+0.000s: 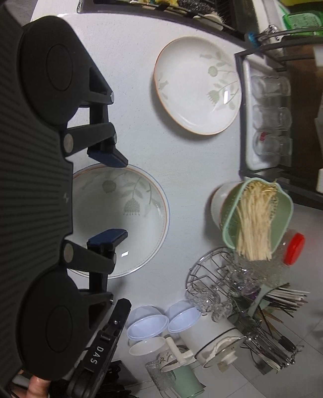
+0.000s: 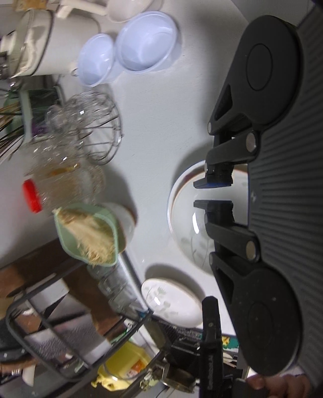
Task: Organize plates and bowls
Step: 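Lower the leaf-pattern plate into the rose plate and open both grippers, then move both tools to the rim of the small leaf-pattern plate, then close both grippers on the rim of the small leaf-pattern plate, then lift the small plate with both grippers and carry it over the plate stack, then lower the small plate onto the stacked plates with both grippers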
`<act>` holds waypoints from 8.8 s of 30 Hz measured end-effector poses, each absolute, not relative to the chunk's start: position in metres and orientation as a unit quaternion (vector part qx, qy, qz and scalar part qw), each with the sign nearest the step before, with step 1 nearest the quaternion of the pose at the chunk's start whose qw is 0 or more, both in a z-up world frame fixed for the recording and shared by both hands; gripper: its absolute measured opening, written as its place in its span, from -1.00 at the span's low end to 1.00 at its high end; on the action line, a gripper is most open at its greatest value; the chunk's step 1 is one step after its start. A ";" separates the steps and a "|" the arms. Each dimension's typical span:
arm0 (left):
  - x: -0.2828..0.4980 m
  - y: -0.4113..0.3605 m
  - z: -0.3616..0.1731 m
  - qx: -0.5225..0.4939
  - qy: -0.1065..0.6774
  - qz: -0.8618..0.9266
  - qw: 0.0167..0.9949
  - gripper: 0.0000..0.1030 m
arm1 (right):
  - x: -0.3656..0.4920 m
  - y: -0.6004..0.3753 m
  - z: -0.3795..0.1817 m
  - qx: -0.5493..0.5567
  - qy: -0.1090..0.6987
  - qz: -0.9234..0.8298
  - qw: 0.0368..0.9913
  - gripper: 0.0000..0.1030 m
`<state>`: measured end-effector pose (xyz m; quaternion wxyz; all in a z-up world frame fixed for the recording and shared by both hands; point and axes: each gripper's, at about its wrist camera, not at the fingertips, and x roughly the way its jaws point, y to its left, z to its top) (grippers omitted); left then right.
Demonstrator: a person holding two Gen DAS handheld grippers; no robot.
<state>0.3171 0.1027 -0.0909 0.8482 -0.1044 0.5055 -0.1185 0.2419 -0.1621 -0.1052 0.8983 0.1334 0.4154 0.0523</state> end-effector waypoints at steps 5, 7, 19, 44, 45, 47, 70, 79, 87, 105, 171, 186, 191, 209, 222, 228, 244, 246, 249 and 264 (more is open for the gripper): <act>0.292 0.109 -0.072 -0.092 0.473 -0.107 0.870 0.24 | 0.233 -0.152 -0.085 0.119 0.395 0.071 0.908 -0.75; 0.283 0.113 -0.066 -0.082 0.461 -0.100 0.878 0.25 | 0.228 -0.146 -0.079 0.112 0.387 0.077 0.912 -0.74; 0.243 0.137 -0.040 -0.091 0.410 -0.065 0.905 0.30 | 0.198 -0.113 -0.062 0.078 0.370 0.123 0.918 -0.74; 0.218 0.188 -0.051 -0.115 0.424 0.050 0.897 0.48 | 0.201 -0.050 -0.065 0.015 0.352 0.220 0.910 -0.72; 0.217 0.190 -0.051 -0.115 0.425 0.056 0.896 0.51 | 0.201 -0.048 -0.066 0.013 0.353 0.224 0.908 -0.72; 0.216 0.195 -0.051 -0.119 0.427 0.062 0.894 0.56 | 0.200 -0.045 -0.067 0.010 0.351 0.226 0.909 -0.72; 0.286 0.243 -0.060 -0.106 0.447 0.034 0.888 0.76 | 0.242 -0.008 -0.072 0.043 0.352 0.182 0.917 0.64; 0.323 0.276 -0.072 -0.097 0.450 -0.006 0.888 0.76 | 0.268 0.017 -0.080 0.050 0.357 0.153 0.920 0.63; 0.353 0.296 -0.095 -0.088 0.467 -0.046 0.879 0.76 | 0.295 0.042 -0.102 0.066 0.392 0.116 0.910 0.43; 0.435 0.321 -0.148 -0.085 0.500 -0.121 0.853 0.74 | 0.351 0.069 -0.143 0.090 0.441 0.018 0.893 0.19; 0.421 0.315 -0.131 -0.264 0.529 -0.146 0.794 0.19 | 0.350 0.025 -0.122 0.126 0.454 0.082 0.878 -0.62; 0.386 0.254 -0.109 -0.274 0.528 -0.169 0.786 0.19 | 0.294 -0.036 -0.094 0.152 0.441 0.076 0.881 -0.62; 0.381 0.227 -0.106 -0.261 0.535 -0.183 0.782 0.18 | 0.280 -0.060 -0.087 0.163 0.429 0.059 0.887 -0.62; 0.368 0.139 -0.136 -0.182 0.580 -0.222 0.763 0.18 | 0.217 -0.128 -0.115 0.217 0.408 -0.004 0.887 -0.62; 0.381 0.100 -0.158 -0.116 0.601 -0.201 0.765 0.17 | 0.218 -0.147 -0.151 0.214 0.424 -0.027 0.880 -0.62; 0.383 0.094 -0.163 -0.077 0.598 -0.198 0.773 0.17 | 0.223 -0.144 -0.159 0.204 0.431 -0.025 0.879 -0.62; 0.379 0.086 -0.175 -0.031 0.598 -0.186 0.779 0.17 | 0.230 -0.139 -0.177 0.186 0.439 -0.014 0.879 -0.62; 0.378 0.085 -0.173 -0.026 0.593 -0.189 0.782 0.17 | 0.230 -0.139 -0.179 0.186 0.437 -0.020 0.880 -0.62; 0.377 0.087 -0.168 -0.031 0.588 -0.186 0.786 0.17 | 0.229 -0.139 -0.180 0.186 0.431 -0.026 0.883 -0.62; 0.340 0.108 -0.147 -0.072 0.556 -0.153 0.814 0.19 | 0.228 -0.140 -0.172 0.164 0.420 -0.042 0.892 -0.65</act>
